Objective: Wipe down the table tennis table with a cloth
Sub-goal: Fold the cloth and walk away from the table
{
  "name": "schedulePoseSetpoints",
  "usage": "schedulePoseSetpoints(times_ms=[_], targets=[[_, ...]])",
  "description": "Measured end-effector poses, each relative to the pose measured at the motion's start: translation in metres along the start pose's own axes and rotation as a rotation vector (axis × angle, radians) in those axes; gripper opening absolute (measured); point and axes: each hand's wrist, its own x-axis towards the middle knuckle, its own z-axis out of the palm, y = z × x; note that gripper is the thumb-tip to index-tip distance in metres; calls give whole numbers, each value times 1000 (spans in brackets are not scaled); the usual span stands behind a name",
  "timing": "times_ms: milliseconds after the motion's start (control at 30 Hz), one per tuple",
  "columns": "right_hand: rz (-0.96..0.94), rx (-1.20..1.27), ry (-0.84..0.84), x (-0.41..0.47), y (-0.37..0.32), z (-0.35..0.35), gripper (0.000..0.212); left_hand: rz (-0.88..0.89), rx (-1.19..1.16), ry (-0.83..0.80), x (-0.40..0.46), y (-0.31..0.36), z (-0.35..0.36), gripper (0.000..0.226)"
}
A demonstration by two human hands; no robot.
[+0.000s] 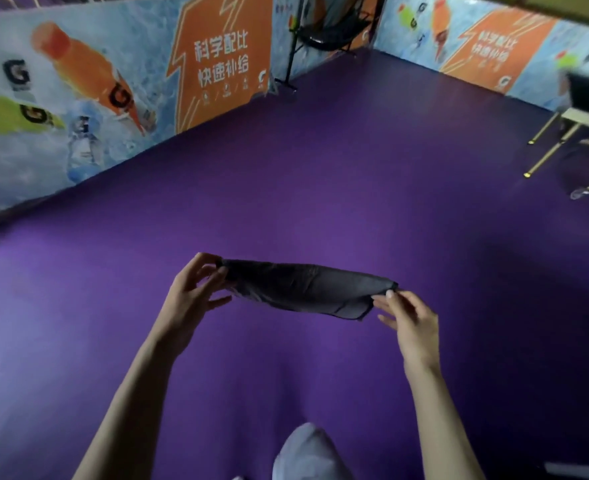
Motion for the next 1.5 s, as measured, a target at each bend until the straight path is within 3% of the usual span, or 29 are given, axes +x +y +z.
schedulePoseSetpoints(times_ms=[167,300,367,467,533,700,833,1033,1133,1267,1500], targets=[[132,103,-11,103,-8,26,37,41,2,41,113,10,31,27],[144,53,-72,198,4,42,23,63,15,89,201,21,65,34],[246,85,-235,239,13,48,13,86,121,173,245,28,81,31],[363,0,-543,302,17,62,54,105,199,236,310,46,97,24],[385,-98,-677,336,17,80,62,133,249,207,350,65,102,26],[449,-203,-852,414,6,138,42,247,381,78,442,99,108,27],[381,-224,-822,486,-15,202,24,301,457,-25,516,115,116,33],[89,78,-781,604,-108,331,65,310,389,-144,643,136,105,21],[-6,62,-763,672,-141,390,53,306,384,-197,710,164,94,19],[28,-17,-838,747,-170,450,56,286,403,-263,790,193,79,21],[213,-105,-1171,867,-177,541,58,290,411,-224,921,216,56,27]])
